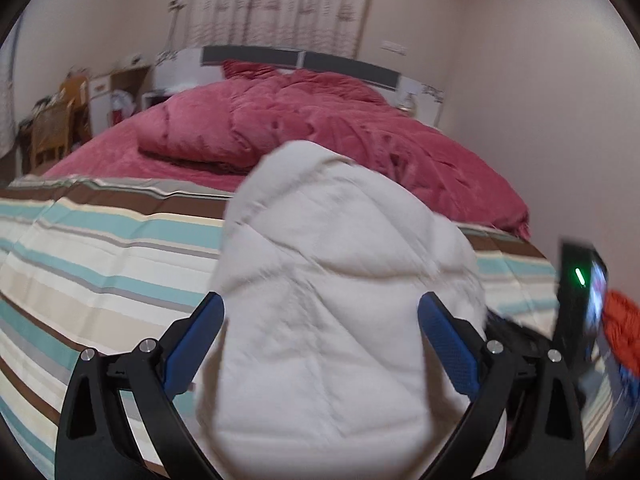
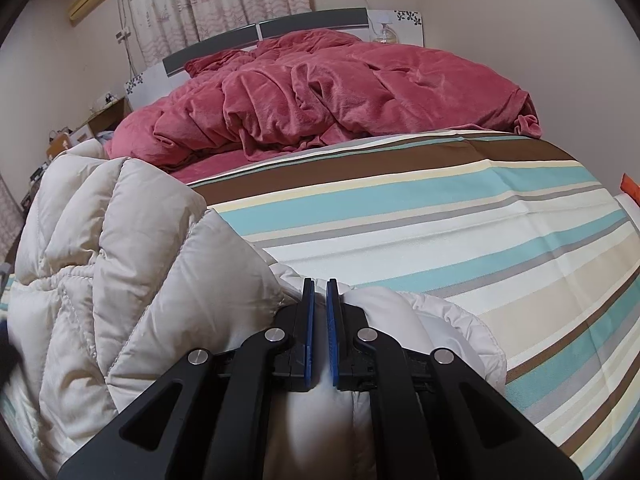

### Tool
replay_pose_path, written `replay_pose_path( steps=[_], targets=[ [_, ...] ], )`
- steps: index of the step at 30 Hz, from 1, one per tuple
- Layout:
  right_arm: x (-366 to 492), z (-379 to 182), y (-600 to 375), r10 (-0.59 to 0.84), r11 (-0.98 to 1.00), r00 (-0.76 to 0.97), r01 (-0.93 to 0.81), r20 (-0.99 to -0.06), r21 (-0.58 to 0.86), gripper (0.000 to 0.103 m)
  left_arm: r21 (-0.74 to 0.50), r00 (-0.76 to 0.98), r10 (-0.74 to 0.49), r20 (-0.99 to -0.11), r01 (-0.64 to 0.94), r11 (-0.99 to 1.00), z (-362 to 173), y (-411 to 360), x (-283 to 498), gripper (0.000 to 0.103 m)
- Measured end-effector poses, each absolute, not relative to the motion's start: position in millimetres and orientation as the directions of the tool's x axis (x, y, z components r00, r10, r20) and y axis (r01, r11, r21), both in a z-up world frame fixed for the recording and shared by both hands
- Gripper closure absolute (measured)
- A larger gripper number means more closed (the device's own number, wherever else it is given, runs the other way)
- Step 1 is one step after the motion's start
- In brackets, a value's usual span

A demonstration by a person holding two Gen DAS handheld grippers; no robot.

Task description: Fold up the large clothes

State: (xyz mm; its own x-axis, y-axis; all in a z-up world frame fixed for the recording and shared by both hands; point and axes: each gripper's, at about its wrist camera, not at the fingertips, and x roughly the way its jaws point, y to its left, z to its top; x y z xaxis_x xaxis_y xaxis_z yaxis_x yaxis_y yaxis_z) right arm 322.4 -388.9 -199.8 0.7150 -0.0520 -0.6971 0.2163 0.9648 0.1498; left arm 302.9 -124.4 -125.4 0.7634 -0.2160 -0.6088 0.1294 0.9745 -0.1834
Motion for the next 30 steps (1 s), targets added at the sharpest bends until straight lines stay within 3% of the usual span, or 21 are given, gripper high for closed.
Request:
replay_pose_path(
  steps=[5, 9, 14, 30],
  targets=[
    [322, -200, -390, -0.052, 0.964, 0.715, 0.218, -0.697, 0.151, 0.097, -0.142, 0.727, -0.16, -0.667, 0.088, 0.986, -128, -129, 346, 0.004],
    [322, -200, -392, -0.055, 0.963, 0.714, 0.223, -0.698, 0.152, 0.097, -0.005, 0.711, -0.089, -0.698, 0.12, 0.993, -140, -152, 364, 0.002],
    [323, -201, -392, -0.059, 0.961, 0.713, 0.229, -0.699, 0.153, 0.097, -0.072, 0.668, -0.133, -0.732, 0.118, 0.99, -166, -146, 376, 0.002],
    [329, -206, -388, -0.098, 0.961, 0.703, 0.251, -0.705, 0.117, 0.097, -0.037, 0.691, -0.099, -0.716, 0.104, 0.994, -189, -154, 379, 0.002]
  ],
)
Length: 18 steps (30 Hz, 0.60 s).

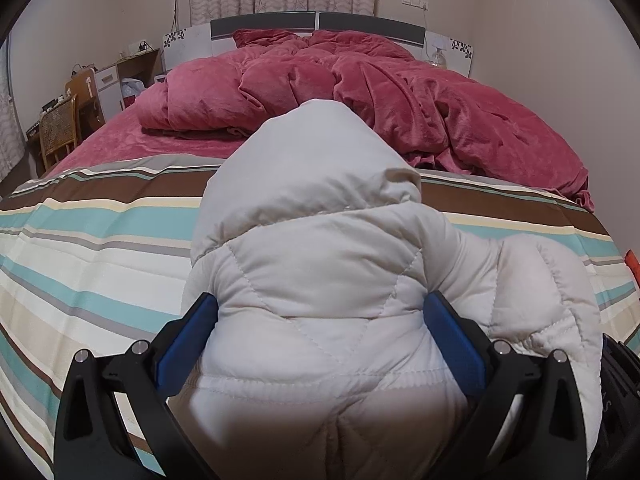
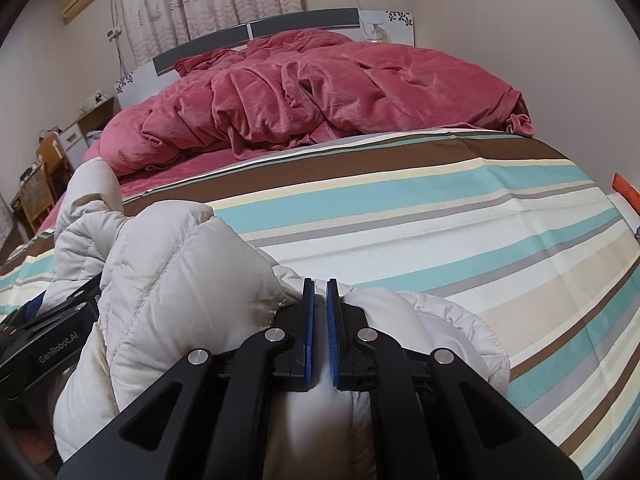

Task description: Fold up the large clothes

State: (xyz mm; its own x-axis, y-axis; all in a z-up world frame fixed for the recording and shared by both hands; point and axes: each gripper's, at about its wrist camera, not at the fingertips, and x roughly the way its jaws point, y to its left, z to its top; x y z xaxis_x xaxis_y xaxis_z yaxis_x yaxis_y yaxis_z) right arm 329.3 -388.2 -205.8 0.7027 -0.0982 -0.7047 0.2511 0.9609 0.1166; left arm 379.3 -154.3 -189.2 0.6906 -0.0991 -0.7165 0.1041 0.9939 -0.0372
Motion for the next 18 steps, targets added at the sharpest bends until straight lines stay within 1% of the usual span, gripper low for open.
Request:
replay_pose_path(
  steps=[5, 10, 13, 15, 18],
  targets=[
    [330, -205, -389, -0.089, 0.961, 0.707, 0.245, -0.702, 0.125, 0.097, -0.039, 0.696, -0.095, -0.712, 0.095, 0.995, -181, -150, 370, 0.002],
    [325, -198, -392, -0.082, 0.963, 0.723, 0.234, -0.686, 0.132, 0.097, -0.109, 0.683, -0.139, -0.717, 0.087, 0.99, -167, -133, 345, 0.002],
    [308, -182, -394, -0.055, 0.963, 0.788, 0.204, -0.613, 0.175, 0.097, -0.14, 0.691, -0.159, -0.705, 0.084, 0.987, -160, -126, 326, 0.002],
    [293, -168, -393, -0.02, 0.967, 0.831, 0.156, -0.556, 0.199, 0.097, -0.14, 0.71, -0.16, -0.686, 0.087, 0.986, -155, -123, 315, 0.002],
    [274, -149, -386, 0.018, 0.977, 0.86, 0.094, -0.51, 0.193, 0.097, -0.116, 0.738, -0.146, -0.659, 0.092, 0.989, -146, -122, 301, 0.002]
  ],
)
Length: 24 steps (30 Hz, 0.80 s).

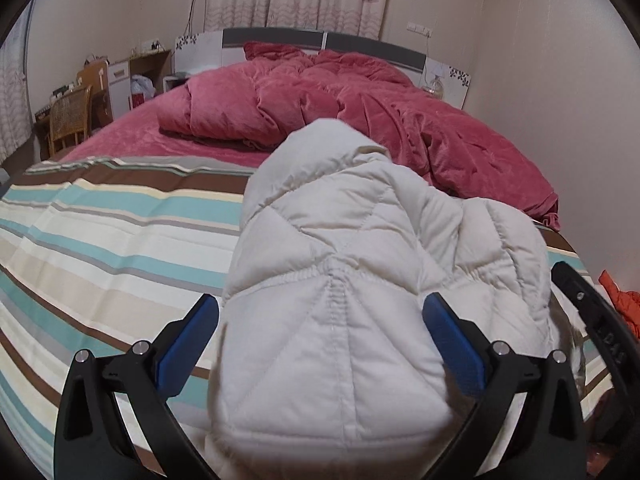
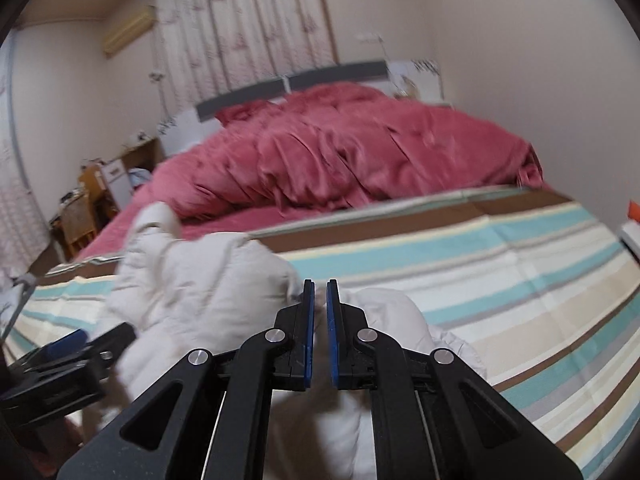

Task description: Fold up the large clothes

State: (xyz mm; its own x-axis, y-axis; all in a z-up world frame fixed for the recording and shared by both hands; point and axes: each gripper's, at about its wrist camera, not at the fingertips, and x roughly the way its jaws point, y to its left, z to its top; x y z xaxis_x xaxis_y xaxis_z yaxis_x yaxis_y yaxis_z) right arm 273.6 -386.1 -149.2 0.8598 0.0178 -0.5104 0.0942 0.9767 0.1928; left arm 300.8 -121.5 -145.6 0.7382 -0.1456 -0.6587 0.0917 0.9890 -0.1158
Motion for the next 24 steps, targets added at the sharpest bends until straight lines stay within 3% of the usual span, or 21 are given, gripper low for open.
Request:
replay_pose_path(
  steps=[7, 13, 24],
  targets=[
    [272, -132, -349, 0.096, 0.991, 0.857, -0.035, -0.506, 0.129, 0.097, 0.015, 0.775, -0.069, -0.628, 0.101, 0.995, -147, -143, 295, 0.002],
    [313, -168, -351, 0.067, 0.991, 0.764, 0.026, -0.641, 0.134, 0.097, -0.076, 0.744, -0.129, -0.656, 0.105, 0.992, -164, -136, 309, 0.002],
    [320, -195, -357, 0.065, 0.983, 0.759, 0.063, -0.647, 0.173, 0.097, -0.062, 0.758, -0.111, -0.643, 0.094, 0.994, -181, -144, 314, 0.002]
  ],
)
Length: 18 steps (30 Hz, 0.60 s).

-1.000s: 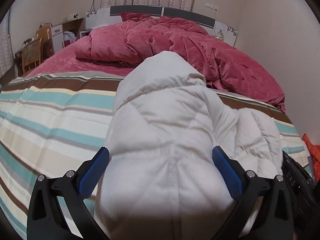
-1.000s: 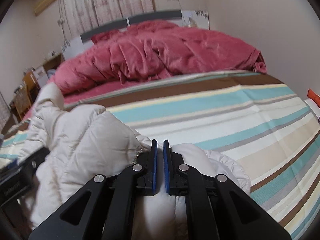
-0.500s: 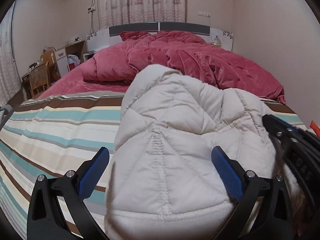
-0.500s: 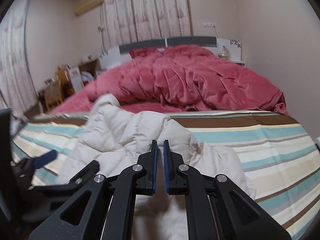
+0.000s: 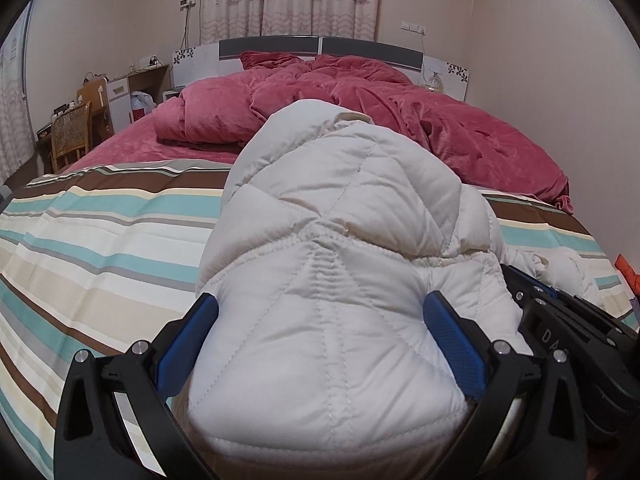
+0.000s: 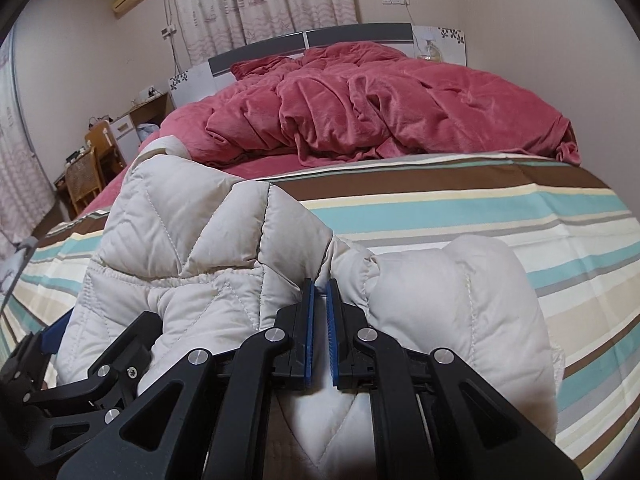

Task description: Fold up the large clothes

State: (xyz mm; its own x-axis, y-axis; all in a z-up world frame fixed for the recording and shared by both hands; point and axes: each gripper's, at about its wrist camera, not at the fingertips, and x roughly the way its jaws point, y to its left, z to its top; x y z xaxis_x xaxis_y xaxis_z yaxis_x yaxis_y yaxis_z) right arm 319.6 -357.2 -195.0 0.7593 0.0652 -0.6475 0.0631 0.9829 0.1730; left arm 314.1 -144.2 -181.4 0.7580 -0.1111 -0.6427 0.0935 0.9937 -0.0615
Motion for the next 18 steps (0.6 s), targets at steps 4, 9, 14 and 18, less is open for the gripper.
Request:
replay_pose_path(
  steps=[4, 9, 14, 18],
  targets=[
    [323, -198, -358, 0.068, 0.981, 0.76, 0.067, -0.646, 0.182, 0.098, -0.081, 0.759, -0.124, -0.64, 0.093, 0.992, -185, -142, 316, 0.002],
    [326, -201, -358, 0.067, 0.98, 0.762, 0.072, -0.644, 0.187, 0.098, -0.08, 0.756, -0.12, -0.644, 0.09, 0.993, -188, -142, 318, 0.002],
    [325, -198, -356, 0.061, 0.982, 0.767, 0.069, -0.639, 0.176, 0.097, -0.132, 0.752, -0.164, -0.638, 0.103, 0.986, -183, -134, 315, 0.002],
    [319, -192, -356, 0.074, 0.982, 0.777, 0.053, -0.625, 0.183, 0.097, -0.232, 0.747, -0.235, -0.622, 0.112, 0.966, -176, -111, 304, 0.002]
  ],
)
